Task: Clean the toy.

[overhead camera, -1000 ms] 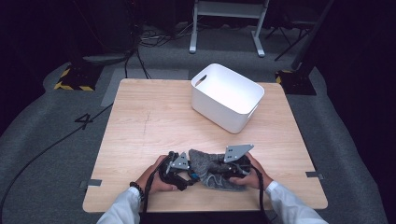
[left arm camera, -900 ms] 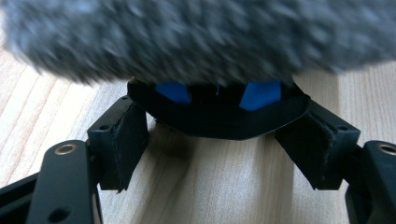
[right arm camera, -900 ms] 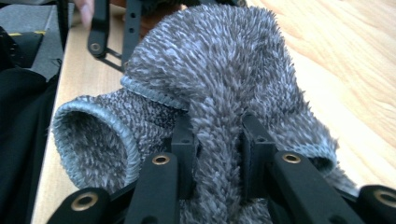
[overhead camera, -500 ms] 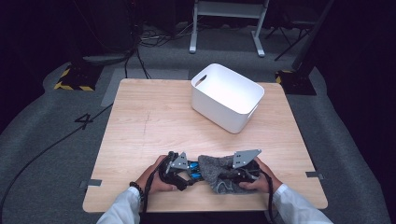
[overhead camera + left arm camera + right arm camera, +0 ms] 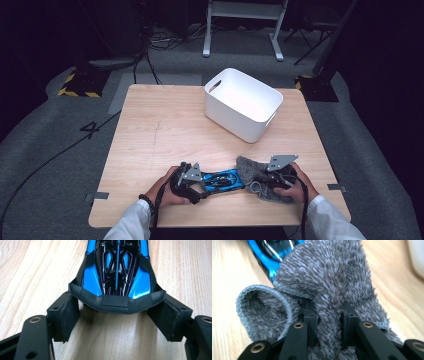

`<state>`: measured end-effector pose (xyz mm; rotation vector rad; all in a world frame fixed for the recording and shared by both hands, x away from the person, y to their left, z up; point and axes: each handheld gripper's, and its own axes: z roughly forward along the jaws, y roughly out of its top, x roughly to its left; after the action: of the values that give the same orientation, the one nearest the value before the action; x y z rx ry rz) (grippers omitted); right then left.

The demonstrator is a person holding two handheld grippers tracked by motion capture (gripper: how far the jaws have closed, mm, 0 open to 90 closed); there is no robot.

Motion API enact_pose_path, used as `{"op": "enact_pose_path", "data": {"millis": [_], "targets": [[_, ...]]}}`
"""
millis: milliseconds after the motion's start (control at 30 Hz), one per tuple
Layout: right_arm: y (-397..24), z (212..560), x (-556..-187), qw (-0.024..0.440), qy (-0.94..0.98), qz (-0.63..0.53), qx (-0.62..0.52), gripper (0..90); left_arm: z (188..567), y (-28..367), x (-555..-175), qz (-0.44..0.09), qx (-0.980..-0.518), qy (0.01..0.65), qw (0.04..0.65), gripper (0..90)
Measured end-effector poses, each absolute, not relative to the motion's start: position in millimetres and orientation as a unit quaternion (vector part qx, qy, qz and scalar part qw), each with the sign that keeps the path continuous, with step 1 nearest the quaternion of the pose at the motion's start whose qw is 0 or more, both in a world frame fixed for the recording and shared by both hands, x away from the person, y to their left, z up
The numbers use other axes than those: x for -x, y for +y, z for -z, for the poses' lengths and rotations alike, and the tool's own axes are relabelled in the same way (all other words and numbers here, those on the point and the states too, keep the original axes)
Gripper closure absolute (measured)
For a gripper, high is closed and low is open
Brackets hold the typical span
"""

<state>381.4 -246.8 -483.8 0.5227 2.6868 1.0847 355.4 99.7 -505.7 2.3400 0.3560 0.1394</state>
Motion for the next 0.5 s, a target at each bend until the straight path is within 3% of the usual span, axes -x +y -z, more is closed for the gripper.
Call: {"op": "enact_pose_path", "data": {"millis": [500], "targets": [[-177.5,478.1,-344.4,0.008,0.9,-0.431,-0.063,71.8,505.8,99.6,-355.4,-0.053,-0.914,0.141,0.377,26.2]]}}
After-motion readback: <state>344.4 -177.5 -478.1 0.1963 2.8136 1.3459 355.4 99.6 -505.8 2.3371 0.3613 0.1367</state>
